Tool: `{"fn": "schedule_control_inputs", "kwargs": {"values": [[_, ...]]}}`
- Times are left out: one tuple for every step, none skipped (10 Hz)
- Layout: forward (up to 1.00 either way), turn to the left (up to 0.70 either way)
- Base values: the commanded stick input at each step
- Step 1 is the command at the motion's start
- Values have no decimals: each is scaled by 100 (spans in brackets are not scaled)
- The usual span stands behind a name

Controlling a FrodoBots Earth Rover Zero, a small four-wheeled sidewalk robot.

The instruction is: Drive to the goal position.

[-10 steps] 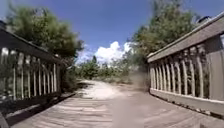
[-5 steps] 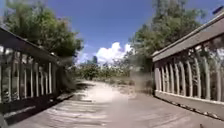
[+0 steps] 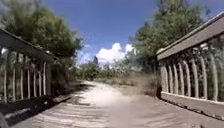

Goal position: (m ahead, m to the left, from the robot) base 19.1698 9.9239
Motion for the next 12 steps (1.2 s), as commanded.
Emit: {"fn": "schedule_control_inputs", "kwargs": {"values": [[44, 14], [44, 27], [44, 27], [44, 16], [44, 5], [44, 3], [44, 2], [44, 2], [44, 2], [44, 2], [44, 2], [44, 2]]}}
